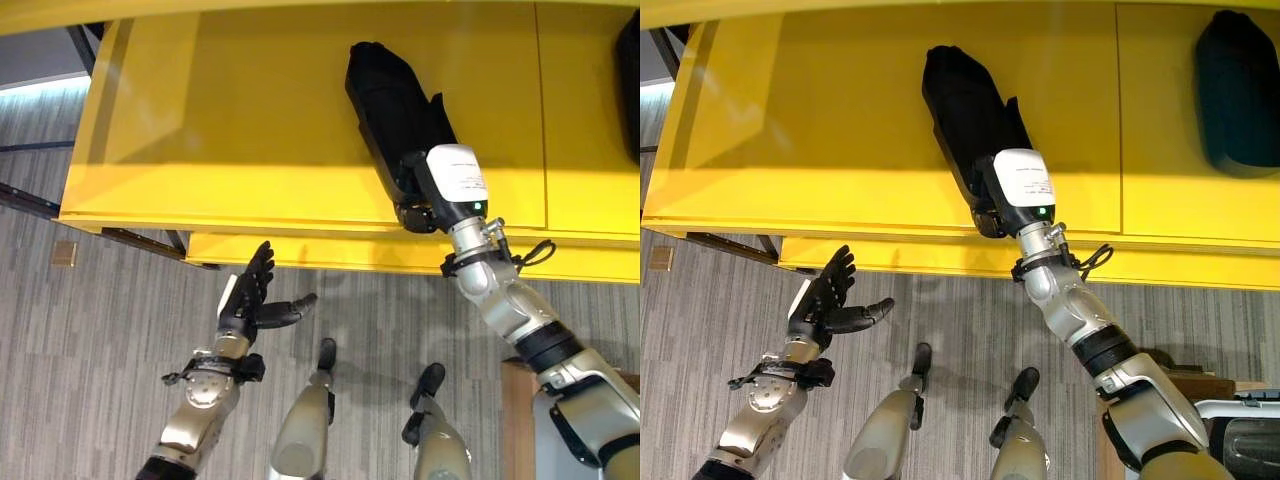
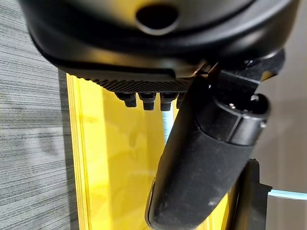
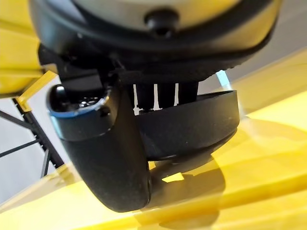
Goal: Move parts from the plastic box to the shelf.
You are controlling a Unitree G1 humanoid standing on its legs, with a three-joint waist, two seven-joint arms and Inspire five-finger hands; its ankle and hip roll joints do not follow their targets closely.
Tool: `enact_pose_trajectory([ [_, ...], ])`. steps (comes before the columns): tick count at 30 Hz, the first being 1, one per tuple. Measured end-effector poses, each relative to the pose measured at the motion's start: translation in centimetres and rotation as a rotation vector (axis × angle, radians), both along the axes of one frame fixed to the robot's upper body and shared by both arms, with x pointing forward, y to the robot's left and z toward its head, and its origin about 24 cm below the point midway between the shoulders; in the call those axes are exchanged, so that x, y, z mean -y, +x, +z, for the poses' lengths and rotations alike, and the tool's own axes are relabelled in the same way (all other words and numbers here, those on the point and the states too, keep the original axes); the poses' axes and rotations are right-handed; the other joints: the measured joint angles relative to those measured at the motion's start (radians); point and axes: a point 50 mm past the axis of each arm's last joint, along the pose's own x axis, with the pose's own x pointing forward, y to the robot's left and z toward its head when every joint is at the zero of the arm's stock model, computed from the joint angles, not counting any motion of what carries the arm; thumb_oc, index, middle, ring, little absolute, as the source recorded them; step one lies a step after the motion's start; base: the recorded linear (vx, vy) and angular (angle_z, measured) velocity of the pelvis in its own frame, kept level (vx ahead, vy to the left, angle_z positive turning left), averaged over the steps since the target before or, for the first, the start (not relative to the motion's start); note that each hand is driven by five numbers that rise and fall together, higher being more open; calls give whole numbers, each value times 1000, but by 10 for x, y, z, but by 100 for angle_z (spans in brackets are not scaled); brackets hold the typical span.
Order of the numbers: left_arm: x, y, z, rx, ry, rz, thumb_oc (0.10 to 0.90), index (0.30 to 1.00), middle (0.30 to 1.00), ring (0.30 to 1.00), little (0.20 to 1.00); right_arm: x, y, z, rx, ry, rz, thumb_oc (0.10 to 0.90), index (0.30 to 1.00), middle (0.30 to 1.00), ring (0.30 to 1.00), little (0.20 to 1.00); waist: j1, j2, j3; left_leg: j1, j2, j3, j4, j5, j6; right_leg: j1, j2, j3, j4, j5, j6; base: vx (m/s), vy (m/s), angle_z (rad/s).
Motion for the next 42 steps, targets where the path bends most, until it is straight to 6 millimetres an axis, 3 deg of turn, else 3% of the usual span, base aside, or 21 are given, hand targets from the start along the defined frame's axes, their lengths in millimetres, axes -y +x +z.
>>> enact_pose_trajectory([
  [9,-2,-4,-4,-18,0,10,900,1000,1000,1000,1000,38,5,10,56,144,-204,400,300,300,300,300,0,-3,2,6,0,9,-1,0,1,0,1,4,0,3,-1,-8,-2,-2],
  [16,-1,-3,-3,-13,0,9,900,1000,1000,1000,1000,49,7,8,80,229,-279,400,300,300,300,300,3,-3,2,9,1,11,-2,0,1,1,1,6,0,4,-2,-3,-1,-1],
  [32,-2,-4,-4,-18,-7,15,900,1000,1000,1000,1000,32,10,8,77,349,-247,400,300,300,300,300,7,-3,2,5,0,8,-2,0,1,1,1,1,-1,4,-2,0,0,0],
  [42,-5,-4,-3,-18,-2,31,900,1000,1000,1000,1000,18,18,14,52,461,-196,400,300,300,300,300,32,-3,2,0,-2,0,1,0,0,2,0,-5,-1,4,-2,0,1,1],
])
